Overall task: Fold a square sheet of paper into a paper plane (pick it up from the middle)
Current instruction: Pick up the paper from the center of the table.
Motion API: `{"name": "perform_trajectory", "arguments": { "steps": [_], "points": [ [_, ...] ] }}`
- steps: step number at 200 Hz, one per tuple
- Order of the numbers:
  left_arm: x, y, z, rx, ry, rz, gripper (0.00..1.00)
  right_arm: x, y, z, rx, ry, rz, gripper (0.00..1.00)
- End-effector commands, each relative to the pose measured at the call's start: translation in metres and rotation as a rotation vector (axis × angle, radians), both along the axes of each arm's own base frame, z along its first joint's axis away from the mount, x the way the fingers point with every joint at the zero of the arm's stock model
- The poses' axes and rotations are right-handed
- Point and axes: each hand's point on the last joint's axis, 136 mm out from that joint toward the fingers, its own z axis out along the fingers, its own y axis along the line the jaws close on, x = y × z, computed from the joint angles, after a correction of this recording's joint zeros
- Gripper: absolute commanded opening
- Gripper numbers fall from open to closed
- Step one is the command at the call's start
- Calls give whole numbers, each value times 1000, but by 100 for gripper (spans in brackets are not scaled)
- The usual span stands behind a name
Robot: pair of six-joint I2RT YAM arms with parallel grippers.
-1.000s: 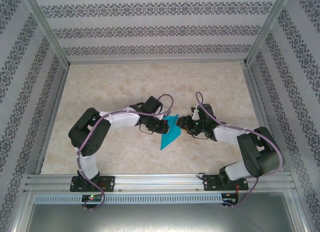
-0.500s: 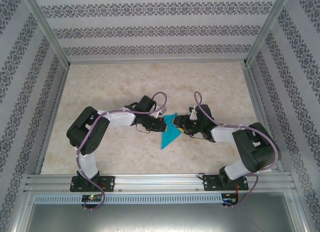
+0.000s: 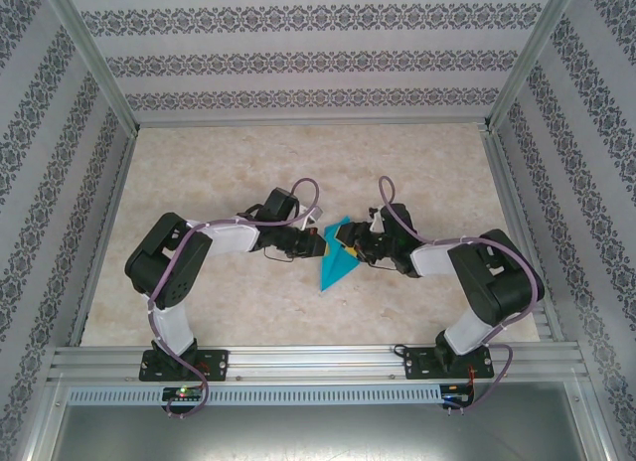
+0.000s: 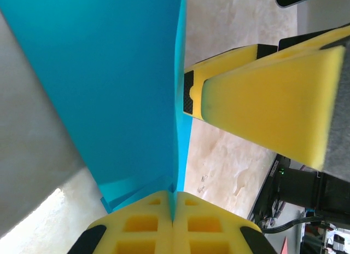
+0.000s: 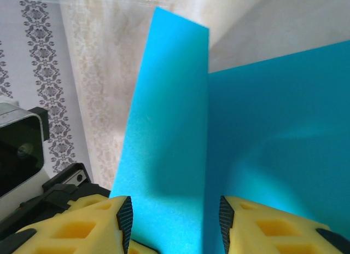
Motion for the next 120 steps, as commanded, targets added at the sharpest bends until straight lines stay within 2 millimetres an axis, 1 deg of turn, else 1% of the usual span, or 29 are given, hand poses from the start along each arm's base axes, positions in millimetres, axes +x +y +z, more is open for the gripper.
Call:
{"name": "perform_trajectory", "arguments": {
  "steps": [1, 42, 69, 86, 102, 120],
  "points": [
    [6, 1, 15, -63, -25, 10, 2, 9, 11, 12, 39, -38, 17, 48],
    [5, 4, 13, -72, -21, 17, 3, 11, 22, 4, 58, -21, 34, 46],
    [6, 9, 9, -70, -12, 29, 3, 12, 29, 3, 80, -24, 47, 42],
    [7, 12, 5, -62, -6, 36, 4, 12, 33, 5, 93, -28, 54, 37],
    [8, 14, 3, -55, -8, 41, 5, 12, 32, 5, 91, -28, 53, 30],
    [8, 15, 2, -52, -6, 44, 10, 12, 32, 5, 85, -28, 54, 24]
  ]
}}
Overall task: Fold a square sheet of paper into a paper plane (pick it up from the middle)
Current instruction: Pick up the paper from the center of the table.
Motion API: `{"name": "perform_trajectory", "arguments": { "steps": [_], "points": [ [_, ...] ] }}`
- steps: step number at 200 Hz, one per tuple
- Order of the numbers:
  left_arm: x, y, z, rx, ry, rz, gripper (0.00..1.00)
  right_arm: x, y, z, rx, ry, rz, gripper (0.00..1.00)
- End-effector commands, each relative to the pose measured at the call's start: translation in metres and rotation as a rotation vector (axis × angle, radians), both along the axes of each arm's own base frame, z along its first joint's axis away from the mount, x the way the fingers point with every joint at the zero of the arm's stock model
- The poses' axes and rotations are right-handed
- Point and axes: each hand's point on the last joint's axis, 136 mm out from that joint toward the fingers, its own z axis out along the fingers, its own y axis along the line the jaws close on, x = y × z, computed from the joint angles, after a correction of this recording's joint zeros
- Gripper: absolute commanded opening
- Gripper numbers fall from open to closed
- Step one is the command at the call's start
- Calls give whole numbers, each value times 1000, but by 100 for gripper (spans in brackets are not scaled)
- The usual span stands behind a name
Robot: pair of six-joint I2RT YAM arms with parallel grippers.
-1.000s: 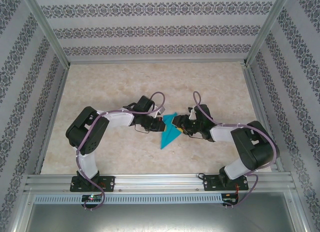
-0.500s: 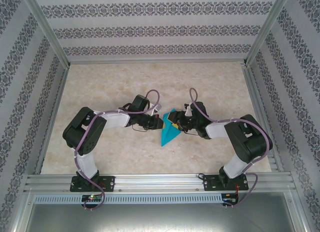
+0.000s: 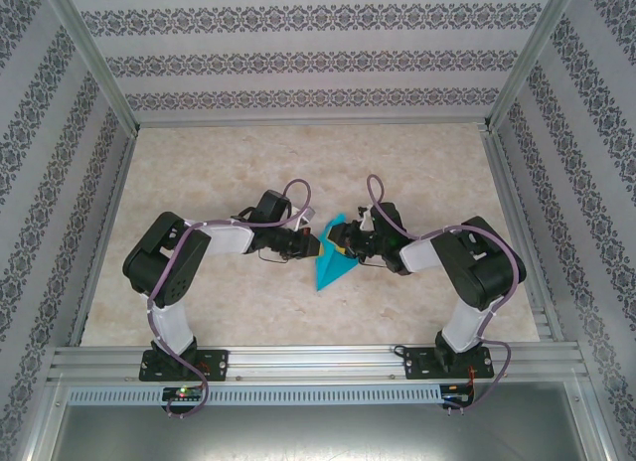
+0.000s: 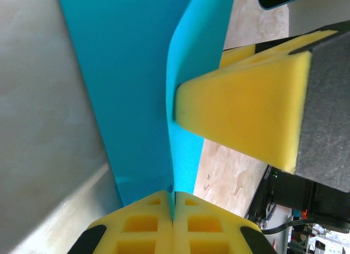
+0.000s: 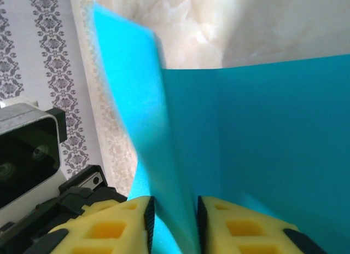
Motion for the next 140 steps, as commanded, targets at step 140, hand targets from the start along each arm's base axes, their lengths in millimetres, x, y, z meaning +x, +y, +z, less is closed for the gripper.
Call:
{"name": "perform_trajectory", "arguments": {
  "steps": [140],
  "points": [
    [9, 8, 46, 1, -91, 16, 48, 7, 3, 35, 36, -97, 20, 7]
  ]
}}
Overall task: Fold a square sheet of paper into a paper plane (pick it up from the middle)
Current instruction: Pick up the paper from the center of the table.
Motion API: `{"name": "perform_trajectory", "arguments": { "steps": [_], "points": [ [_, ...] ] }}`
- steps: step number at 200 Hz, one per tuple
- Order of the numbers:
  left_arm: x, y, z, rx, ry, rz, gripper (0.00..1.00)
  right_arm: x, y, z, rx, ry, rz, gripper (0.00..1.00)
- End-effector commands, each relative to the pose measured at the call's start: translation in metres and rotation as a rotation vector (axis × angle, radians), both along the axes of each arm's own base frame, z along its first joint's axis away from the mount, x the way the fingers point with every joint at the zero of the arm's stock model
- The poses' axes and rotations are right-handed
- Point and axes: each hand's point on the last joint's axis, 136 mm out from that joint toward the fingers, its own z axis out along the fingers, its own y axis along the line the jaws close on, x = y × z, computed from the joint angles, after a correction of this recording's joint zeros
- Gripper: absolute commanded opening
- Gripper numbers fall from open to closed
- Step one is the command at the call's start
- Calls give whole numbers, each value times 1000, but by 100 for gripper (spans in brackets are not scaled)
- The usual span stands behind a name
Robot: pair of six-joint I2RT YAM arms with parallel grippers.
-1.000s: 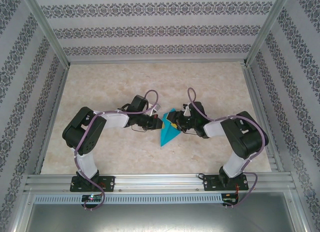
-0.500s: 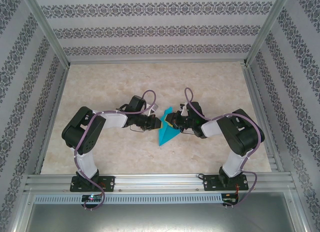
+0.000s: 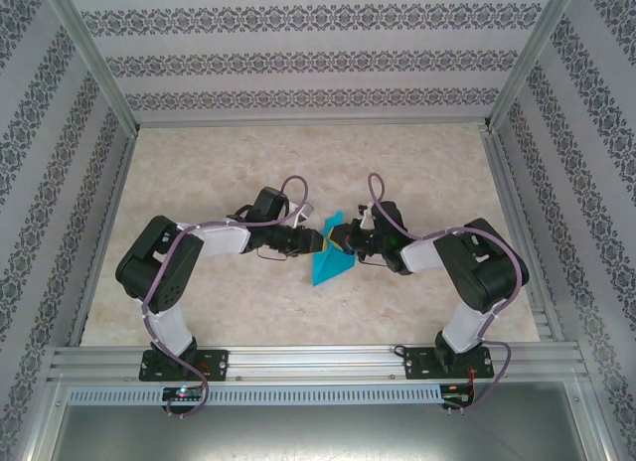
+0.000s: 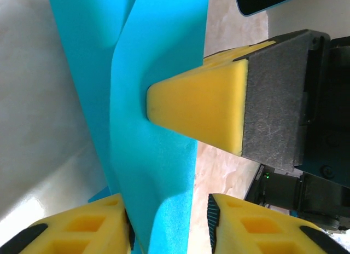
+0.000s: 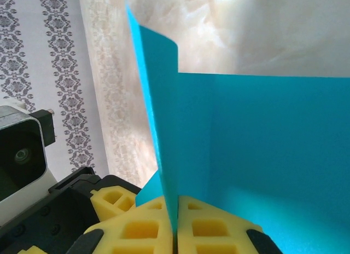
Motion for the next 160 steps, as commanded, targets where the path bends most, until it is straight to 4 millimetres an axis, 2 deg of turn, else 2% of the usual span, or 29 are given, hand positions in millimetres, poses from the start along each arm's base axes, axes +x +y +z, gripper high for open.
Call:
{"name": "perform_trajectory", "arguments": {
  "steps": [1, 61, 79, 103, 129, 160],
  "points": [
    [8, 6, 27, 19, -58, 12, 48, 6, 3, 24, 26, -72, 19, 7],
    [3, 34, 44, 162, -58, 104, 63, 14, 5, 58, 71, -141, 8, 7],
    [-1, 37, 54, 143, -53, 136, 66, 17, 4, 66, 81, -160, 1, 7],
    [-10, 41, 52, 128, 6, 177, 67, 22, 4, 77, 104, -183, -13, 7],
    [-18, 34, 61, -6, 66, 233, 68, 26, 4, 88, 120, -209, -29, 8],
    [-24, 33, 68, -73, 79, 265, 73, 29, 5, 100, 151, -233, -41, 8]
  ]
}}
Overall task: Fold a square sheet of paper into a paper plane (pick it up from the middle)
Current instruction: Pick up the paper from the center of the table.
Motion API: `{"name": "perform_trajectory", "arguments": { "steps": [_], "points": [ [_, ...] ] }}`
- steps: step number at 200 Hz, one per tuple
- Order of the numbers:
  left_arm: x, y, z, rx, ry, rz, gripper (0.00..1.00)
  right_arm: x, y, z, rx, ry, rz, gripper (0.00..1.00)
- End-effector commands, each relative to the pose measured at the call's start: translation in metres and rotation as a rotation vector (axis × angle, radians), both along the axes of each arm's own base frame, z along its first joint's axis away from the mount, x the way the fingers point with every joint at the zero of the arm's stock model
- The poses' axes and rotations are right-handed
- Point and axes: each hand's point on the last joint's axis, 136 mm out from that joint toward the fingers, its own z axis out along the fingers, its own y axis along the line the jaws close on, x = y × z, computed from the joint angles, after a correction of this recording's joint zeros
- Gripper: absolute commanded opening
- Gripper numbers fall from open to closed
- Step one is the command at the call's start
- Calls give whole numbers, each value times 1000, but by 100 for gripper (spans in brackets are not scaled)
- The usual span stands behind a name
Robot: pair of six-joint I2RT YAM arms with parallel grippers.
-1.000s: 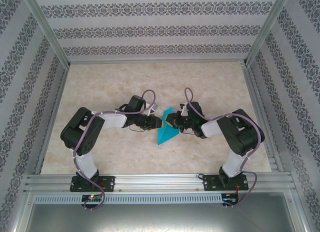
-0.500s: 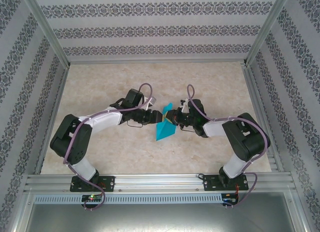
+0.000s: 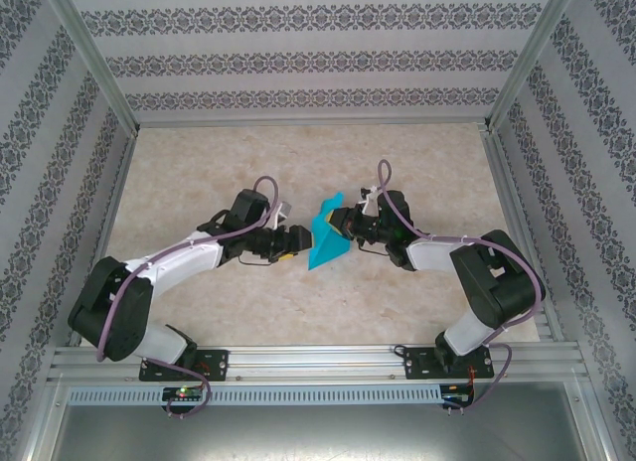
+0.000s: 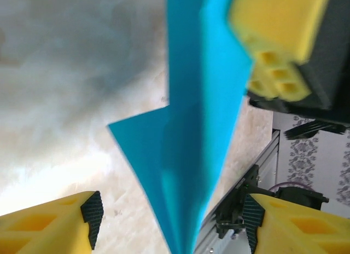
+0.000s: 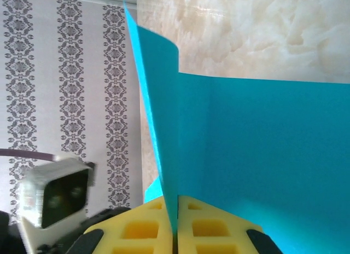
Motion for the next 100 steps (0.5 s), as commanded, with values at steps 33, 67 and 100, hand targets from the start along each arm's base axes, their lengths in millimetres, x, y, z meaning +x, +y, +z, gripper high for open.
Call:
{"name": "perform_trajectory", "arguments": {
  "steps": [33, 67, 100],
  "points": [
    [4, -19, 34, -212, -1, 58, 73, 15, 2, 43, 77, -109, -28, 8],
    [2, -29, 36, -232, 0, 40, 72, 15, 3, 50, 106, -118, -37, 8],
    [7, -36, 48, -262, -23, 27, 70, 13, 4, 53, 119, -118, -39, 8]
  ]
}}
